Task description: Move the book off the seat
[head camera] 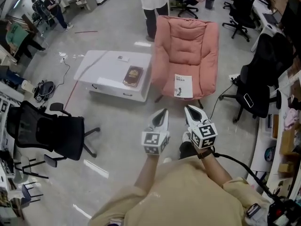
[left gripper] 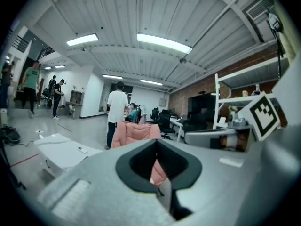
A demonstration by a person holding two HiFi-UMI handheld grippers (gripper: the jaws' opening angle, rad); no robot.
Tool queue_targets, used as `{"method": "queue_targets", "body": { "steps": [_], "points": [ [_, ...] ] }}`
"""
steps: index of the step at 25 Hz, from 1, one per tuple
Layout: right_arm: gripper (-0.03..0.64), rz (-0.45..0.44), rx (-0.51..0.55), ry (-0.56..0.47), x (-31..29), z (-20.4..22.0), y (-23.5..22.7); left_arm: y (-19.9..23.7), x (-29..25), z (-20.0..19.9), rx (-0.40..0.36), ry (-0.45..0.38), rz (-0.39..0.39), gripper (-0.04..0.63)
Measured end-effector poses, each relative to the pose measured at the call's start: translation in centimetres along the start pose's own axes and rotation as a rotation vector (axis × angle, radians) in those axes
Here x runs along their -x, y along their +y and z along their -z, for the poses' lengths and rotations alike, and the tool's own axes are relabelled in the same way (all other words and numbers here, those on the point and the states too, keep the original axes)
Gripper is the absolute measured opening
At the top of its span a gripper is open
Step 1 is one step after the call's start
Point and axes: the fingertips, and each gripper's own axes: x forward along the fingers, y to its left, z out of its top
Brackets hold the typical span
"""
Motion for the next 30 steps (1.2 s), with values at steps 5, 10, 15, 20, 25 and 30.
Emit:
{"method": "queue_targets", "body": {
  "steps": [5, 10, 15, 20, 25, 30],
  "points": [
    [0.006, -0.118, 0.003, -0.037, -4.9, -2.7, -4.3, 1.9, -6.1, -1.0, -0.025, 0.038, -0.027, 0.003],
    [0.006, -0.147, -0.029, -0.041, -7.0, -3.6, -12.6, 0.6, -14.6, -1.9, -0.021, 0.04, 0.021, 0.003],
    [0.006, -0.16, -0.123, 0.016, -9.0, -2.1, -18.9, -0.3, -21.0, -1.9, 0.03, -0.011, 0.018, 0.004],
    [0.006, -0.192, -0.207, 0.127, -10.7, 2.9, -21.5, -0.6, -25.0, 2.2, 0.063, 0.123, -0.006, 0.005],
    [0.037, -0.227, -0.34, 0.327, -11.8, 10.4, -22.7, 0.5, -26.8, 7.7, 0.13, 0.283, -0.014, 0.005],
    [0.057, -0.196, -0.534, 0.421, -13.6, 16.4, -24.9, 2.7, -29.7, 13.4, 0.225, 0.409, 0.007, 0.023]
  ]
}}
